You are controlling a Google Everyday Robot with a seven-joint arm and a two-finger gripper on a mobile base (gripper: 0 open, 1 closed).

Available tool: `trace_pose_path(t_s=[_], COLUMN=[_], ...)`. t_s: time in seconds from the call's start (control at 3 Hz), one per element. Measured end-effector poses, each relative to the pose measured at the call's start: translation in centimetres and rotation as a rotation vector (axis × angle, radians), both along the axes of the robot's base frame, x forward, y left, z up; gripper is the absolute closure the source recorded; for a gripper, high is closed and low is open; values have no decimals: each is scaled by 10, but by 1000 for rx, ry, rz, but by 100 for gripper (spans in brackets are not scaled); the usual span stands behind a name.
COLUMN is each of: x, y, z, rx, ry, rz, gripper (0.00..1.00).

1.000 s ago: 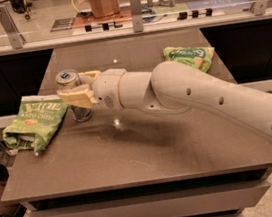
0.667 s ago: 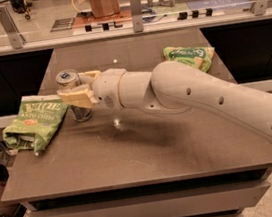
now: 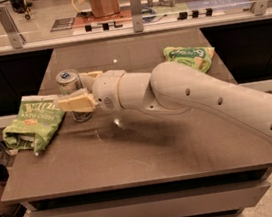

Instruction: Move redbull can near green jalapeno chip bag

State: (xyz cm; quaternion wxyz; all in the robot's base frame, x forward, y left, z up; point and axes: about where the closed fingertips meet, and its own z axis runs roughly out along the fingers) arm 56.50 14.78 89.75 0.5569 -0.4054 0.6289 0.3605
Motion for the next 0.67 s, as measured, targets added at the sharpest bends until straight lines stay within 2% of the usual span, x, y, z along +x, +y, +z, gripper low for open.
trace_pose_path(t_s=[0.33, 0.67], x=[-1, -1], y=[1, 1], z=[0, 0], rx=[0, 0], ry=[-1, -1], rz=[2, 2], gripper=[0, 0])
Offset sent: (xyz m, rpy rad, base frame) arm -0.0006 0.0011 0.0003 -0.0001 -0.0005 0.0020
